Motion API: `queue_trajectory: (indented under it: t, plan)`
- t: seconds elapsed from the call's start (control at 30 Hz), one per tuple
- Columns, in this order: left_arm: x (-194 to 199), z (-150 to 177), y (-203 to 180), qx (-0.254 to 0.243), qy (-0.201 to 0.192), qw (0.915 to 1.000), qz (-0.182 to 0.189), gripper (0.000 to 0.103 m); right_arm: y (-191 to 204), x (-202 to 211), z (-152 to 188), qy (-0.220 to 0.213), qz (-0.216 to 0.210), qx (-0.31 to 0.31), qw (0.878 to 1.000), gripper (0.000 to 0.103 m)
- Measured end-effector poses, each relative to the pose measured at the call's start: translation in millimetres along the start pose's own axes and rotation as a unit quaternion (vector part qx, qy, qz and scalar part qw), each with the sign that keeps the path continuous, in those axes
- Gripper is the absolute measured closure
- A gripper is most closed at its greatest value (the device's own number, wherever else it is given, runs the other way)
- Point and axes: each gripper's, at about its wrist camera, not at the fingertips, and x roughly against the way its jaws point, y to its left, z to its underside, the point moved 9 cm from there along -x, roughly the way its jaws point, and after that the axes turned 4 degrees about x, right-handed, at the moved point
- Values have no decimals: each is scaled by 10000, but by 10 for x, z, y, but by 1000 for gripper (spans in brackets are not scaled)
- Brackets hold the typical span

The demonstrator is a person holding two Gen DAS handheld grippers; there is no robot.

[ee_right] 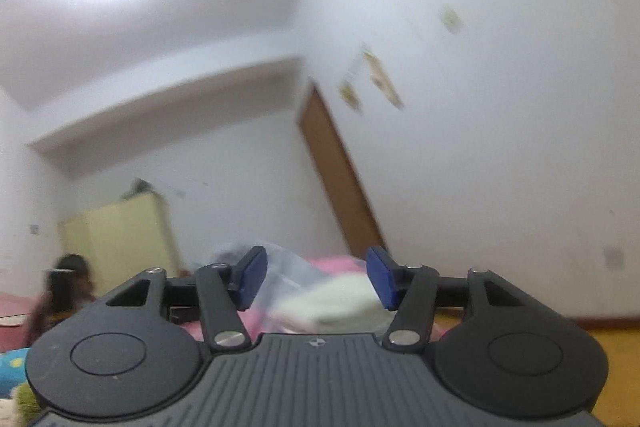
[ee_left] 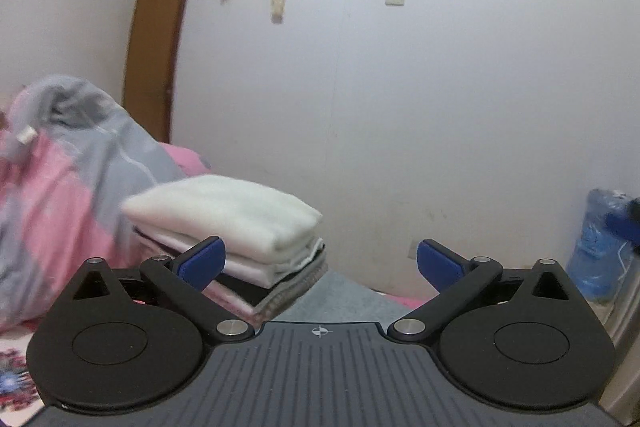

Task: Fold clothes

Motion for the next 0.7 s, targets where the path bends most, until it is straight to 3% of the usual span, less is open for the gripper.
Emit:
queue_trajectory:
  t: [0.17, 0.27, 0.33, 0.4, 0.53, 0.7]
  plan:
    - [549, 84, -276, 3, 202, 9996, 190, 0, 565, 490, -299, -81, -311, 352, 9989, 28]
    - [753, 327, -439, 247, 495, 9978, 355, 0, 770, 517, -239, 406, -451, 391, 9974, 15]
    - [858, 568, -468, 382, 711, 9964, 265, 0, 866, 464, -46, 922, -611, 210, 9936, 8]
    - [934, 838, -445, 547, 853, 9948, -36, 0, 922, 353, 285, 1499, -565, 17, 9871, 7]
    - [1043, 1404, -454, 342, 1323, 9873, -806, 0, 948, 173, 1040, 2415, -11, -9, 9704, 7]
    - [1121, 1787, -394, 54, 1719, 9752, -1395, 0, 1161, 195, 1619, 2929, 398, 129, 9552, 7]
